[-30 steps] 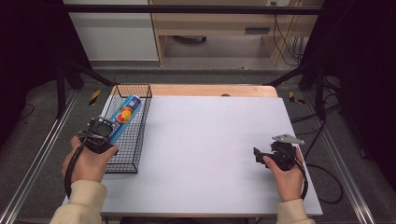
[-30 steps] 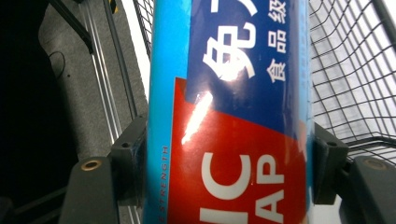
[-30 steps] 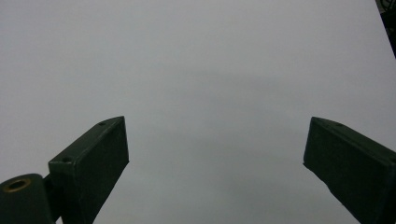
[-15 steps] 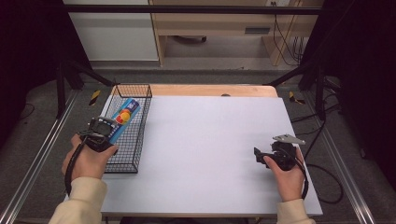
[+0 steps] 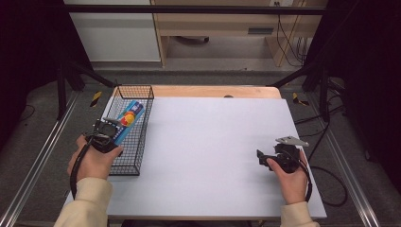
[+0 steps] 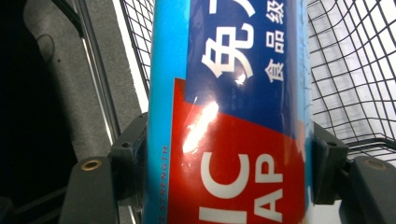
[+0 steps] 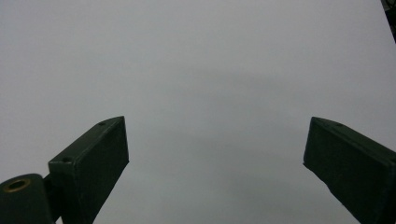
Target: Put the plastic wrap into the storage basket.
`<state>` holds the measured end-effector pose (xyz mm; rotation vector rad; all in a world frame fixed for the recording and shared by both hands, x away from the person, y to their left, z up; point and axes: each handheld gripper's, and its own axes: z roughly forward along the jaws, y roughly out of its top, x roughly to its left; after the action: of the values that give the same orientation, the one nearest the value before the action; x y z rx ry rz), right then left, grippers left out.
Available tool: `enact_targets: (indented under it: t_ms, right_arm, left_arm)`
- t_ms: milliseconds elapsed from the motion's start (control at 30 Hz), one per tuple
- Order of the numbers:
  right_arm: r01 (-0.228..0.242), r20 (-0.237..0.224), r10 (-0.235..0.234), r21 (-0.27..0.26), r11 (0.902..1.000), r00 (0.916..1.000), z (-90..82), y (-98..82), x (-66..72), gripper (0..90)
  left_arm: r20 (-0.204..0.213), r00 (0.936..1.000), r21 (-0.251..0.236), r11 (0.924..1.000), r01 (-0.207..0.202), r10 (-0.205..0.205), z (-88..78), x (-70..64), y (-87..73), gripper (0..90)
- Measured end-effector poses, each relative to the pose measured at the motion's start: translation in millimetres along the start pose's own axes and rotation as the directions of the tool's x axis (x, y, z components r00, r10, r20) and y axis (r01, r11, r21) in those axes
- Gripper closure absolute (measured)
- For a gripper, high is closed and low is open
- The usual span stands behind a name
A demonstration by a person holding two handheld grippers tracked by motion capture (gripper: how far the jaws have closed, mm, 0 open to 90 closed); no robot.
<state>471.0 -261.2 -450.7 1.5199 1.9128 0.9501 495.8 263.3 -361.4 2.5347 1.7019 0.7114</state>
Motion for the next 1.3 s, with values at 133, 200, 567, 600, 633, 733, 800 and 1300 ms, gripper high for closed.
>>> enact_targets:
  t_ms: [133,200,567,600,633,733,800,1300]
  right_arm:
    - [0.004,-0.002,-0.004,-0.002,1.0,1.0,0.0,0.4,1.0,6.9]
    - [0.004,-0.003,-0.004,0.0,1.0,1.0,0.1,0.3,1.2,6.9]
    - [0.004,-0.008,-0.004,0.001,1.0,1.0,0.4,0.4,1.1,6.9]
    - [0.0,-0.008,0.0,0.003,1.0,1.0,0.4,0.3,1.2,6.9]
    - [0.0,-0.007,0.0,0.003,1.0,1.0,0.4,0.2,1.1,6.9]
    - [0.002,-0.006,-0.002,0.002,1.0,1.0,0.4,0.3,1.0,6.9]
    - [0.001,-0.006,-0.001,0.004,1.0,1.0,0.6,0.1,1.0,6.9]
    - [0.011,-0.015,-0.011,0.003,0.9999,0.9998,1.3,0.3,1.0,6.9]
  left_arm:
    - [0.0,1.0,0.01,0.9999,-0.001,0.001,2.8,-1.9,1.2,31.7]
    - [0.0,1.0,0.014,0.9999,-0.003,0.003,3.4,-2.4,1.8,31.7]
    - [0.008,0.9999,0.045,0.9989,-0.011,0.01,7.1,-3.8,6.6,31.7]
    - [0.012,0.9999,0.044,0.999,-0.008,0.007,7.6,-3.4,6.4,31.7]
    - [0.018,0.9998,0.047,0.9989,-0.007,0.006,8.0,-2.9,6.2,31.7]
    - [0.021,0.9997,0.053,0.9985,-0.011,0.01,8.9,-2.8,5.9,31.7]
    - [0.025,0.9997,0.053,0.9986,-0.007,0.006,9.4,-2.9,6.0,31.7]
    - [0.043,0.999,0.07,0.9974,-0.016,0.013,12.0,-2.4,6.9,31.8]
